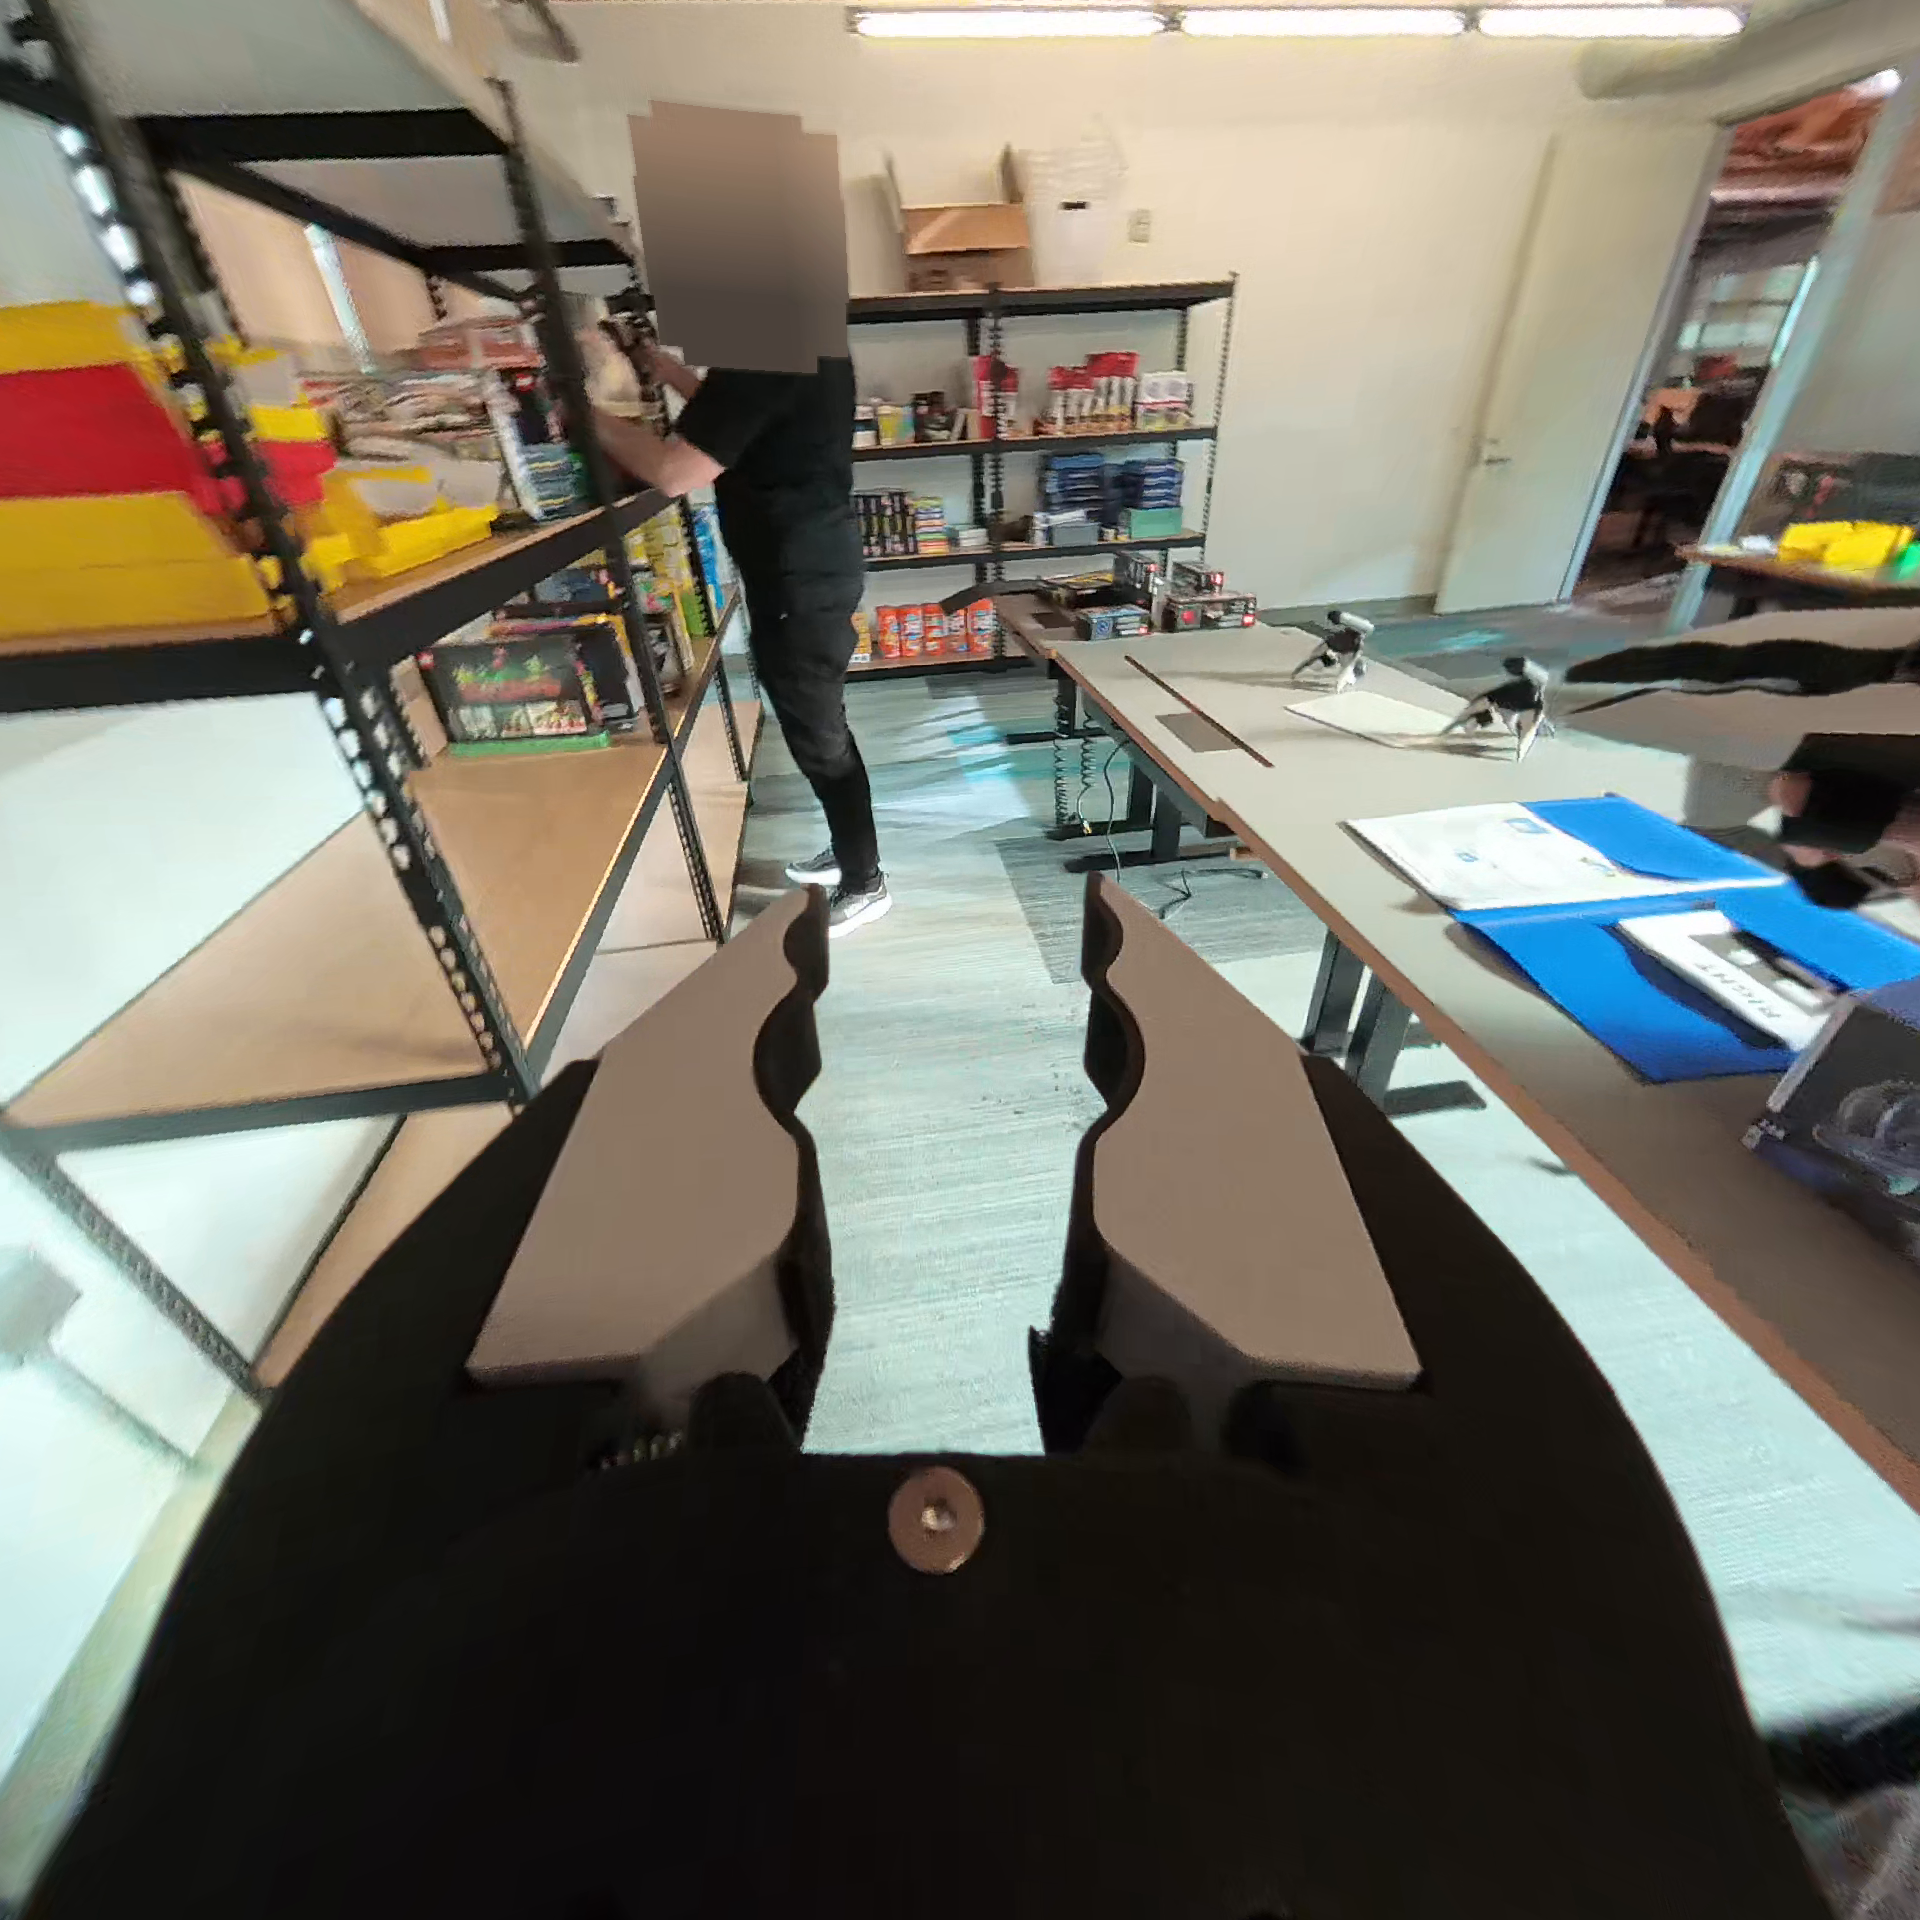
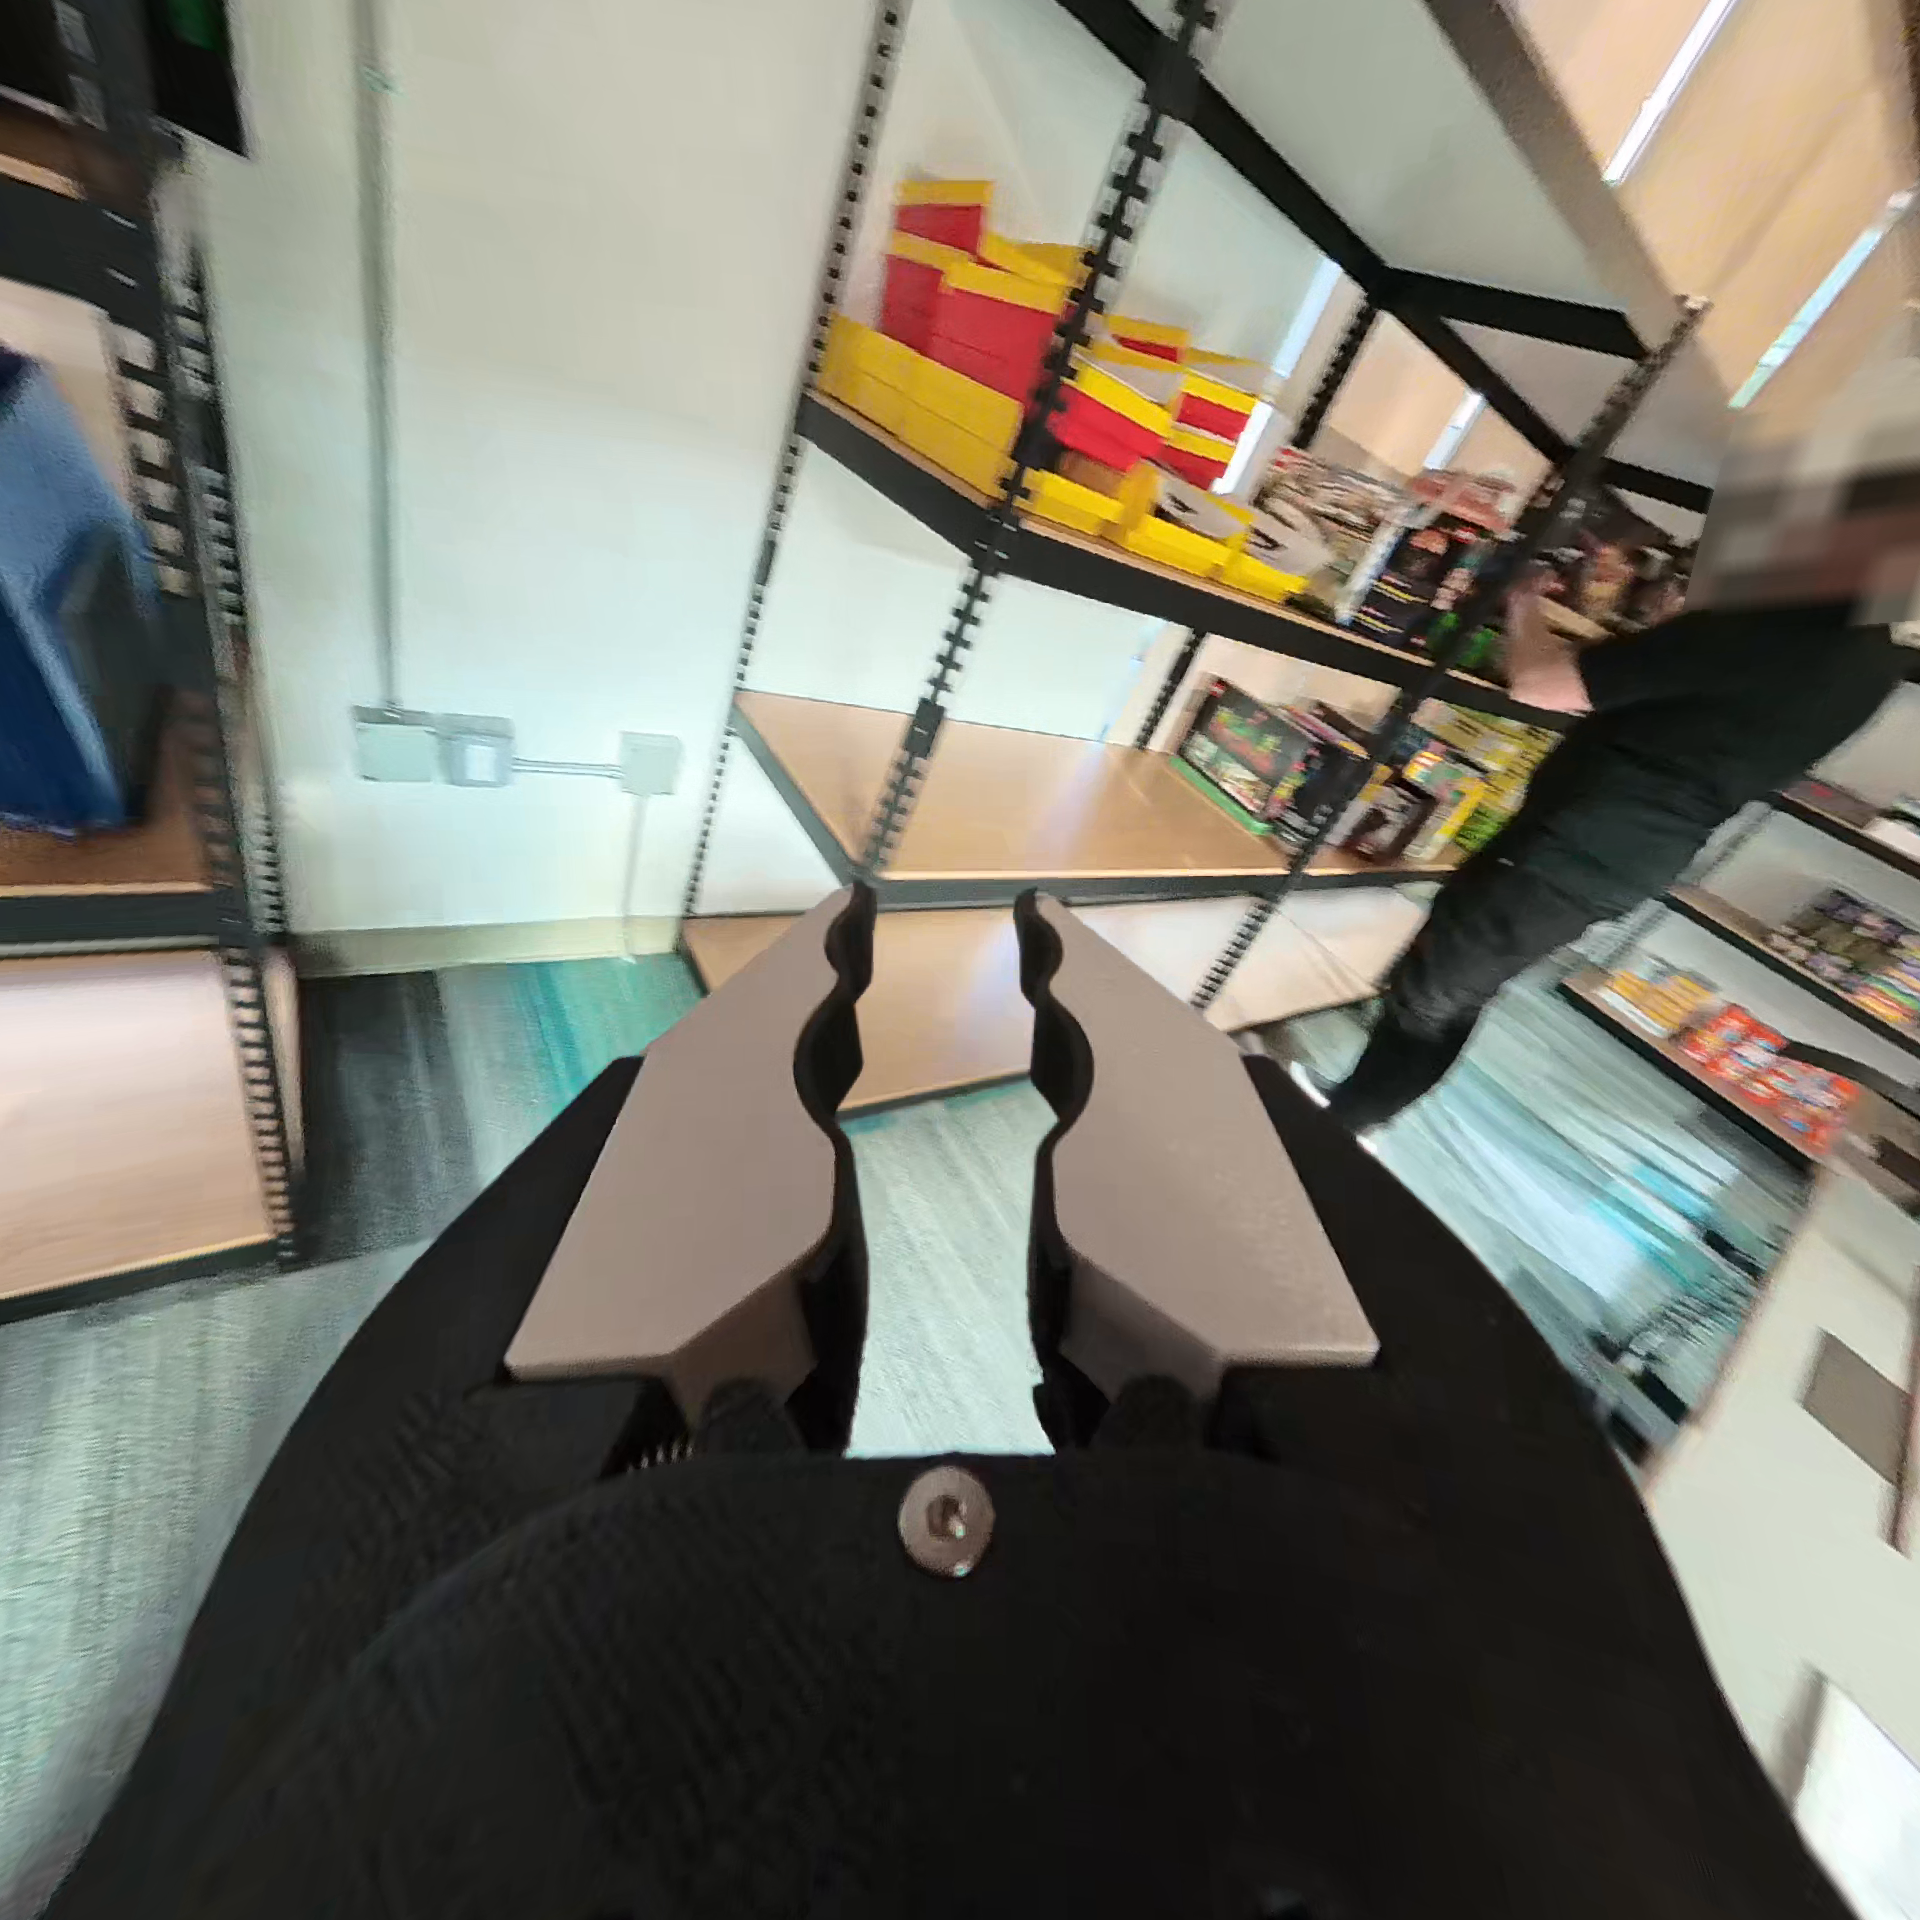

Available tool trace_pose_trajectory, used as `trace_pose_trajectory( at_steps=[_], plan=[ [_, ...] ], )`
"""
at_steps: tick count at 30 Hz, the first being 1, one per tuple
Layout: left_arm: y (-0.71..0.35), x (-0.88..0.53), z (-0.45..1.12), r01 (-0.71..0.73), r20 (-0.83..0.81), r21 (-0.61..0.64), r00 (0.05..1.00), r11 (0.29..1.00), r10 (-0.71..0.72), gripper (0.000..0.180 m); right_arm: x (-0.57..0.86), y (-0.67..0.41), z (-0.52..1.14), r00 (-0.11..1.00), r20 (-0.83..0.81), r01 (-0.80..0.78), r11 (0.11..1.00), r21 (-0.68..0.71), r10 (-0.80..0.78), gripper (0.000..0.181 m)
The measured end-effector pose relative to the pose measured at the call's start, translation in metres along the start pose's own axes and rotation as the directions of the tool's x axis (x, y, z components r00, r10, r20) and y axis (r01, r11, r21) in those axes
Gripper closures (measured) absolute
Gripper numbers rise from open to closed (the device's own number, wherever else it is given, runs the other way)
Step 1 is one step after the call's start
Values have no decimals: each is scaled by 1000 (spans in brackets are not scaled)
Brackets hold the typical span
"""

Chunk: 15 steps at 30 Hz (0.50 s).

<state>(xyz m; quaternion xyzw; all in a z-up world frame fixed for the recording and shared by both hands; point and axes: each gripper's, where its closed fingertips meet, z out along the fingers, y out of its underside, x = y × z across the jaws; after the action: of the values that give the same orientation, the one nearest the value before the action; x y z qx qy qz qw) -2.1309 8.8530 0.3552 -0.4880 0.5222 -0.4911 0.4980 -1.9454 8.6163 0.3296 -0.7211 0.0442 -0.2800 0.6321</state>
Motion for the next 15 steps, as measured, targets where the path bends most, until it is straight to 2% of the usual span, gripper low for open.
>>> trace_pose_trajectory(
  at_steps=[4,8,15],
  plan=[
    [-8,9,79,-111,-41,-17,993,994,110,132,51,40,-15,992,-117,34,995,-93,-45,155],
    [-1,7,141,-64,-97,-5,993,998,63,133,77,66,-9,989,-137,29,988,-154,-50,155],
    [20,-46,225,-85,-64,-8,994,996,85,129,144,78,61,989,-148,-10,992,-123,-8,149]
  ],
)
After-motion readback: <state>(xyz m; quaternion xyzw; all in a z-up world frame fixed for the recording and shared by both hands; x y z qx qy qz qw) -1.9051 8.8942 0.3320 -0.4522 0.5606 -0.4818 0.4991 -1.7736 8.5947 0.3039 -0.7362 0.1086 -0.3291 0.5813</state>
